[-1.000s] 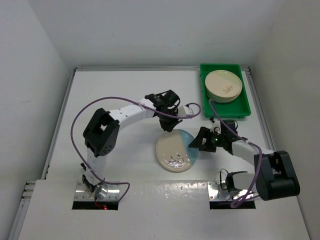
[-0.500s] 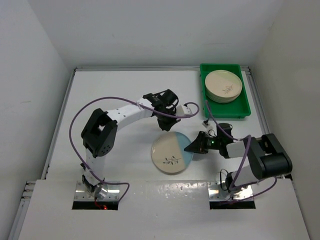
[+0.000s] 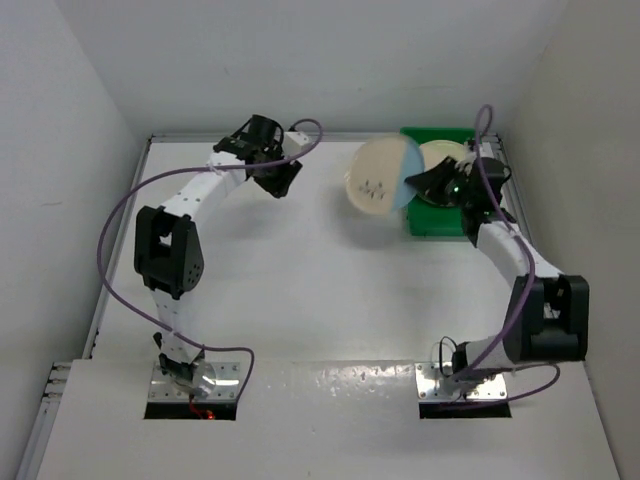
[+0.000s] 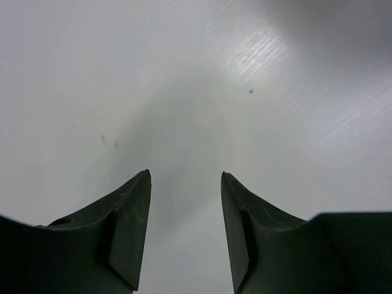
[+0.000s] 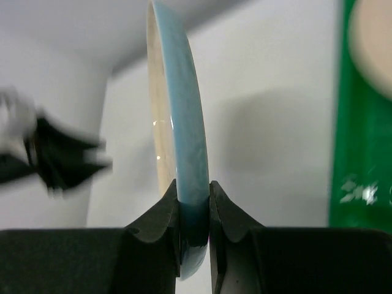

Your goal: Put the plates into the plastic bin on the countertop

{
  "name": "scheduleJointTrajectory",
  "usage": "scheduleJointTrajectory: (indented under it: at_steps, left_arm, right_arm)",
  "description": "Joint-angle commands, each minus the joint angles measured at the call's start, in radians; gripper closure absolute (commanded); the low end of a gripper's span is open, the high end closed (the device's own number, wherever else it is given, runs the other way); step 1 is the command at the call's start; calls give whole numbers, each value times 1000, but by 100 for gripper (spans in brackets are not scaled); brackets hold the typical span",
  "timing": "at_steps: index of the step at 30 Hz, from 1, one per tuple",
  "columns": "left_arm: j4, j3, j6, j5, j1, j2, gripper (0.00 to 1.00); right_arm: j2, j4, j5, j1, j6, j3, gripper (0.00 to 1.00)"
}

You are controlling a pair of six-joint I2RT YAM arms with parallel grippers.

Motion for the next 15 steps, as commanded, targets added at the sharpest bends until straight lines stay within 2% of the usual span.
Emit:
scheduleJointTrajectory:
  at_steps: [1, 2, 4, 5, 9, 14, 15]
  left_arm:
    - [-16, -29, -27, -37, 0, -66, 48]
    - [-16, -41, -15, -37, 0, -80, 48]
    - [-16, -66, -5, -46, 0, -90, 48]
    - [-16, -87, -4, -46, 9, -90, 48]
    - [-5, -124, -4, -55, 9, -109, 48]
    - [4, -143, -4, -34, 29, -100, 48]
    - [4, -143, -15, -34, 29, -87, 48]
  right_arm:
    - [77, 256, 243, -112, 278, 91, 100]
    - [131, 346, 345, -123, 350, 93, 100]
    - [170, 384, 392, -158, 442, 120, 100]
    - [240, 403, 447, -166, 455, 136, 100]
    - [305, 394, 540, -189, 462, 199, 100]
    - [391, 321, 556, -195, 435, 257, 100]
    - [412, 292, 536, -197, 429, 258, 98]
